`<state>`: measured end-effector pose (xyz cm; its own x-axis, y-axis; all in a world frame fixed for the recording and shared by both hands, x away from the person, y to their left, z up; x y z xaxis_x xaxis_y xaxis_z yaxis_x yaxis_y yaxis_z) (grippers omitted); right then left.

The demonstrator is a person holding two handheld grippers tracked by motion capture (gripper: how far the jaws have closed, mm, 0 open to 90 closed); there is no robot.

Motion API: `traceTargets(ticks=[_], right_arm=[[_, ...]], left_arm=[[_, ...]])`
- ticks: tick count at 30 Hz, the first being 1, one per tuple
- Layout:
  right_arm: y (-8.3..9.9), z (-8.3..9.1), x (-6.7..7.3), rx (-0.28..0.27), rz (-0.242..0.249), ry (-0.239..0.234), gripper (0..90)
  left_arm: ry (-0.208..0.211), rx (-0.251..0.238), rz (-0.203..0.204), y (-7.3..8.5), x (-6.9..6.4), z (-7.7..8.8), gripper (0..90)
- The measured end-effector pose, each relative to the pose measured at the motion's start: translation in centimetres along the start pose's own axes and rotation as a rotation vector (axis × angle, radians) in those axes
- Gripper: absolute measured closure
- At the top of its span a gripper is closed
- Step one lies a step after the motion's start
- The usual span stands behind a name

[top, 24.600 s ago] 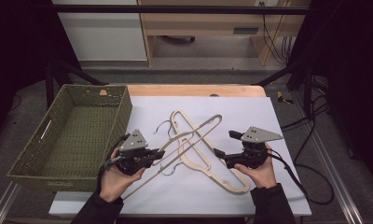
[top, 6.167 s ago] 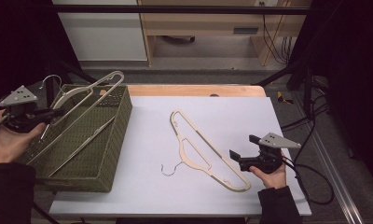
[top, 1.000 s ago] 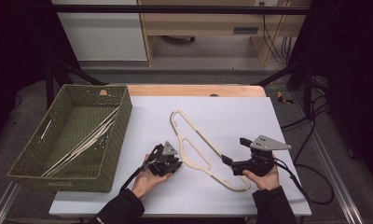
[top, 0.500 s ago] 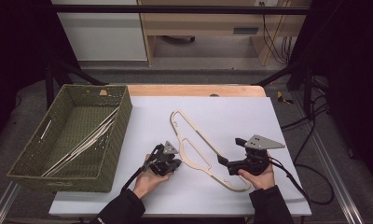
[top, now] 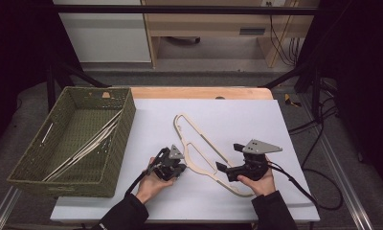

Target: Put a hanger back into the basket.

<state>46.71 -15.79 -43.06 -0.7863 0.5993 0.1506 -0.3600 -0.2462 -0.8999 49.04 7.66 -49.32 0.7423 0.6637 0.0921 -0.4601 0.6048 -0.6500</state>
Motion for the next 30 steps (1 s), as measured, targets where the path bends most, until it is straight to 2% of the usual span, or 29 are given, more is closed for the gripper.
traceTargets(ticks=[6, 18, 25, 30], right_arm=[[0.2, -0.9, 0.5, 0.019, 0.007, -0.024, 6.6], [0.9, -3.4, 1.8, 0.073, 0.029, -0.069, 11.3], [1.4, -4.7, 1.9, 0.11, 0.034, -0.066, 12.5], [1.6, -5.2, 1.8, 0.127, 0.043, -0.064, 17.2]], left_arm=[[-0.015, -0.002, -0.016, -0.5, -0.2, 0.8, 88.7], [-0.025, 0.002, -0.005, -1.5, -0.4, 2.1, 88.7], [-0.045, -0.002, -0.009, -3.1, -0.6, 3.1, 88.7], [-0.05, 0.002, -0.006, -3.9, -0.7, 3.6, 88.7]])
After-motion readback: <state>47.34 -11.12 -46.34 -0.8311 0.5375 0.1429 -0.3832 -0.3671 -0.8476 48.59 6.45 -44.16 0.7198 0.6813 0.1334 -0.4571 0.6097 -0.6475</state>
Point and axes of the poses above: each handheld gripper's, and its own axes: z roughly backward along the jaws, y roughly out of its underside, x roughly to its left, the point moved 4 cm from there along -z, roughly forward along the jaws, and after that the axes turned 7 degrees about -y, right-handed, at the moved point
